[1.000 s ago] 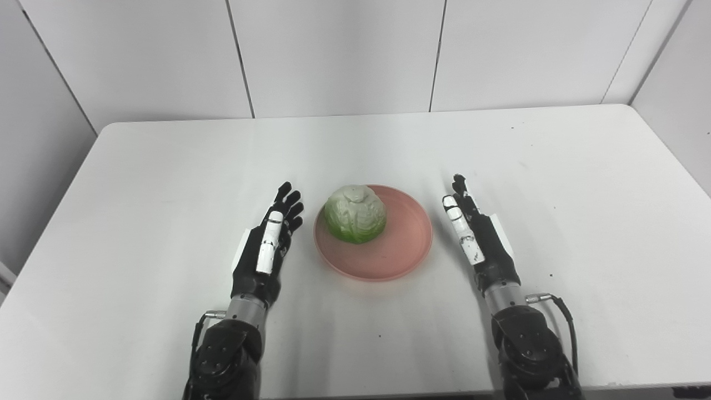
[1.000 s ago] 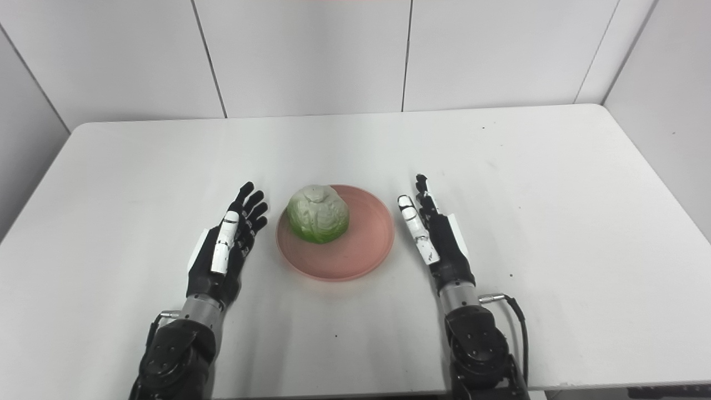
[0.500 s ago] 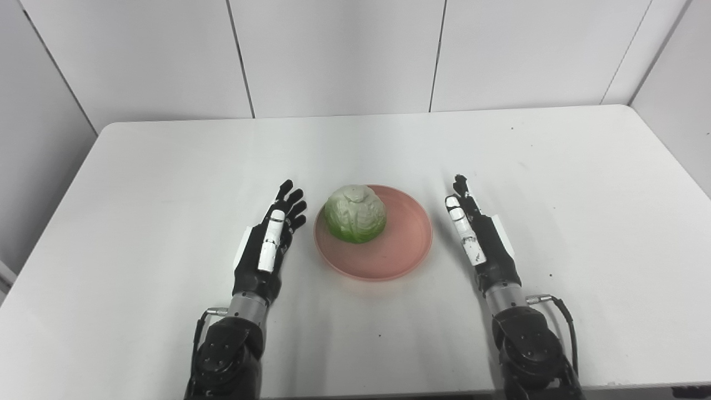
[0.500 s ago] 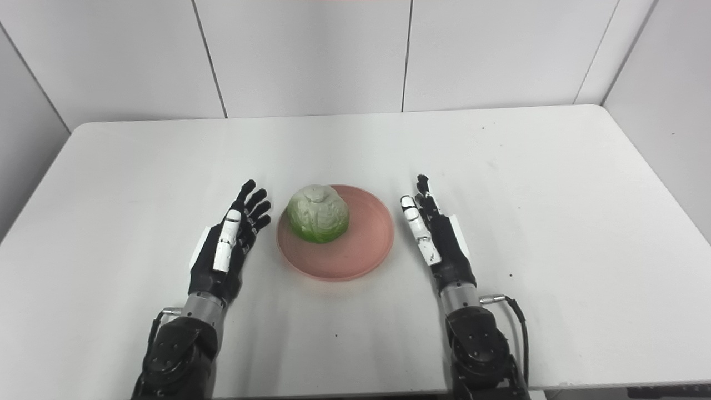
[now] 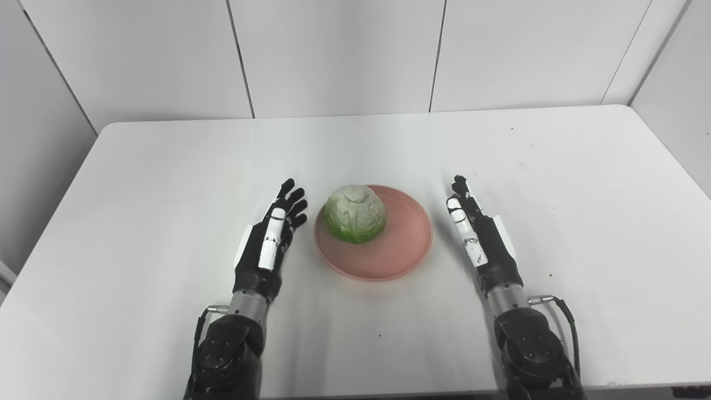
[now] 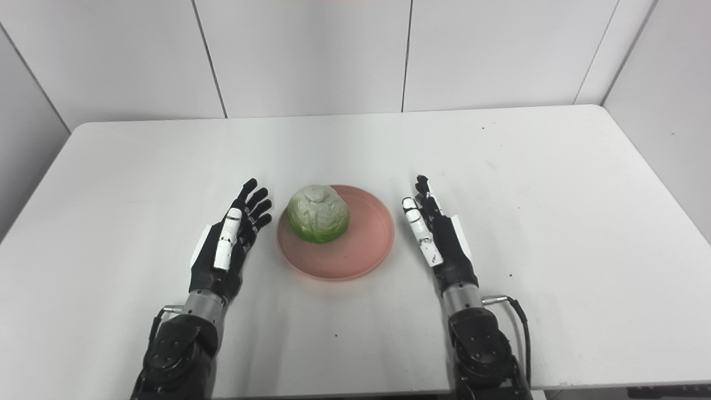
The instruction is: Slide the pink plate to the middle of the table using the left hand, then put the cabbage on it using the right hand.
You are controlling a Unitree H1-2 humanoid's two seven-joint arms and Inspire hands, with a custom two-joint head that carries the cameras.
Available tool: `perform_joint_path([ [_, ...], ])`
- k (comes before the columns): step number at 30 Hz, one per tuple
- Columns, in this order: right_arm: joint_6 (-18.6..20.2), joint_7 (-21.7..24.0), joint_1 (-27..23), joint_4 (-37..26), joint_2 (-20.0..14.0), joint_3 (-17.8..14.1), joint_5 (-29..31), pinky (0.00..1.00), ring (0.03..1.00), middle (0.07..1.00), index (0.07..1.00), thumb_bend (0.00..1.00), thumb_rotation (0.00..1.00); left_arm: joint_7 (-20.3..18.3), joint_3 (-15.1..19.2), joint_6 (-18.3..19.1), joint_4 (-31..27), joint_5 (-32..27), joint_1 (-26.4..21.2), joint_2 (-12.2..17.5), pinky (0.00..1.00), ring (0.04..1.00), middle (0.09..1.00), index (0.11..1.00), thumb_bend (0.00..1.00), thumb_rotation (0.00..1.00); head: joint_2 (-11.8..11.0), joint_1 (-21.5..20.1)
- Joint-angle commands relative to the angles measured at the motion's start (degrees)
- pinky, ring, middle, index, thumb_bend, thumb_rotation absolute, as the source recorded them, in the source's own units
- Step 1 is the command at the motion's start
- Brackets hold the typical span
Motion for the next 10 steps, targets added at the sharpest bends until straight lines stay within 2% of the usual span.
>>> perform_joint_path([
  [1,-1.4,0.6,-0.7,0.3,0.1,-0.2,1.2,0.96,0.965,0.979,0.974,0.26,1.00,-0.3,0.0,0.8,2.7,0.1,0.5,0.3,0.92,0.928,0.942,0.928,0.40,1.00,0.1,0.0],
  [10,-2.0,0.5,-0.9,1.9,-0.1,0.1,1.4,0.97,0.972,0.990,0.984,0.25,1.00,-0.1,0.4,-0.7,5.1,0.1,-0.1,0.1,0.92,0.924,0.935,0.923,0.40,1.00,-0.8,0.1],
])
